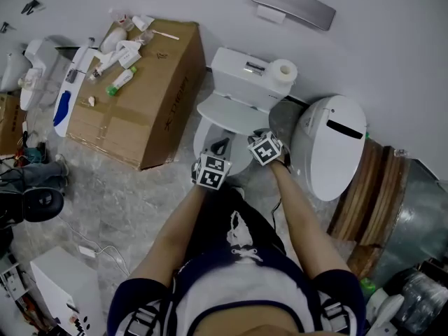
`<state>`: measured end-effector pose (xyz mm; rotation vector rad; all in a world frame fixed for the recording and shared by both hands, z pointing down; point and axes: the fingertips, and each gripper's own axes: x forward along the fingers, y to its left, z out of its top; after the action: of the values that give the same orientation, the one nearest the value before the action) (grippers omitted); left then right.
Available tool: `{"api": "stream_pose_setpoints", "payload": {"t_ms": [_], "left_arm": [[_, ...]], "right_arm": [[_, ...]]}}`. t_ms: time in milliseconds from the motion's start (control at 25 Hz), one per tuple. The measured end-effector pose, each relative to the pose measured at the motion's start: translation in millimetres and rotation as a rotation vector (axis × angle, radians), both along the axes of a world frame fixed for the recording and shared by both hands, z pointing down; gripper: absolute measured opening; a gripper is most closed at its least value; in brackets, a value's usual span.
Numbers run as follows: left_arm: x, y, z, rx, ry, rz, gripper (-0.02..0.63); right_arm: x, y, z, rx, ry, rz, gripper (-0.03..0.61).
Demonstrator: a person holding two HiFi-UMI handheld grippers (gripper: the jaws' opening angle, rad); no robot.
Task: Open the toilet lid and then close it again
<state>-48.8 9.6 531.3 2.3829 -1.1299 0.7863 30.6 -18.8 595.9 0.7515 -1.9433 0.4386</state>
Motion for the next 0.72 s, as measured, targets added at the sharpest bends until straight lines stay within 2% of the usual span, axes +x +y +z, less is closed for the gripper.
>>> {"api": "stream_pose_setpoints", "payload": {"t_ms": [240,560,720], "left_arm": [[0.2,-23.1,-7.3,0.024,0.025,0.045,0.006],[7.2,-50.9,-18.3,0.055,0.114,0.097,0.006],[5.0,-59.1,-17.8,0.037,0.143,0.076,0.006]], "right_arm": [[8.2,-18.0,-10.7,0.005,-0.015,0.041,0.084],[18.8,-40.5,-20.8,0.044,-0.011,0.109,0.084],[24.0,-48.1,-23.7,0.036,-0.006,0.124,0.083]]}}
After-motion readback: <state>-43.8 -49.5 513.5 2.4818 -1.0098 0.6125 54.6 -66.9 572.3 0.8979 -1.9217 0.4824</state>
